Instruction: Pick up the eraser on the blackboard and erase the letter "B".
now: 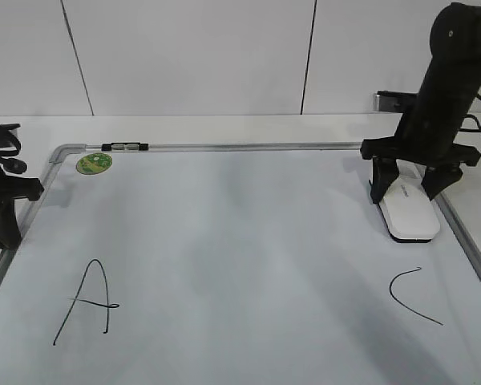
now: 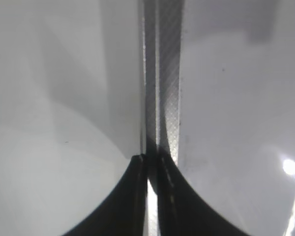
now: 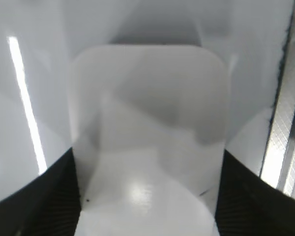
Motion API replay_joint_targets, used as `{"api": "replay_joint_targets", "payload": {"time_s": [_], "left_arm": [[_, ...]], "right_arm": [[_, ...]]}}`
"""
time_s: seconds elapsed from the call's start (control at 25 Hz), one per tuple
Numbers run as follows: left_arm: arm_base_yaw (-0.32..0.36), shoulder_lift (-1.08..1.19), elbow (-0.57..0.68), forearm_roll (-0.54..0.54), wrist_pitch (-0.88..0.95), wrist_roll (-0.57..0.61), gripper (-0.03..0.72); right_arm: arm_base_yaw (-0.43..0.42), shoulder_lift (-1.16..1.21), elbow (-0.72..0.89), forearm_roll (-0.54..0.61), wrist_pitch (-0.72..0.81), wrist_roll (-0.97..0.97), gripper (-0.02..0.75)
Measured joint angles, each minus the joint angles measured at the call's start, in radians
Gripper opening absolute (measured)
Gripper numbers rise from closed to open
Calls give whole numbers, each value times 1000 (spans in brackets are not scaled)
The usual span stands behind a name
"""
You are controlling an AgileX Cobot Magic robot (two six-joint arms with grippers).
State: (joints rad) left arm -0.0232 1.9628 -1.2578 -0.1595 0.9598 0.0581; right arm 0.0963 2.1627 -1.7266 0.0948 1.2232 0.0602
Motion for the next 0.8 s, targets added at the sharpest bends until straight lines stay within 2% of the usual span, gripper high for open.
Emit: {"api": "replay_joint_targets", "payload": {"time_s": [0.4,0.8], "left_arm": [[0,1,-1,0,6,0,24],[0,1,-2,0,12,0,24]], "right_arm": [[-4,-228,185,18,-5,-76,533],[-8,-236,262,-50,-3,-82,533]]}}
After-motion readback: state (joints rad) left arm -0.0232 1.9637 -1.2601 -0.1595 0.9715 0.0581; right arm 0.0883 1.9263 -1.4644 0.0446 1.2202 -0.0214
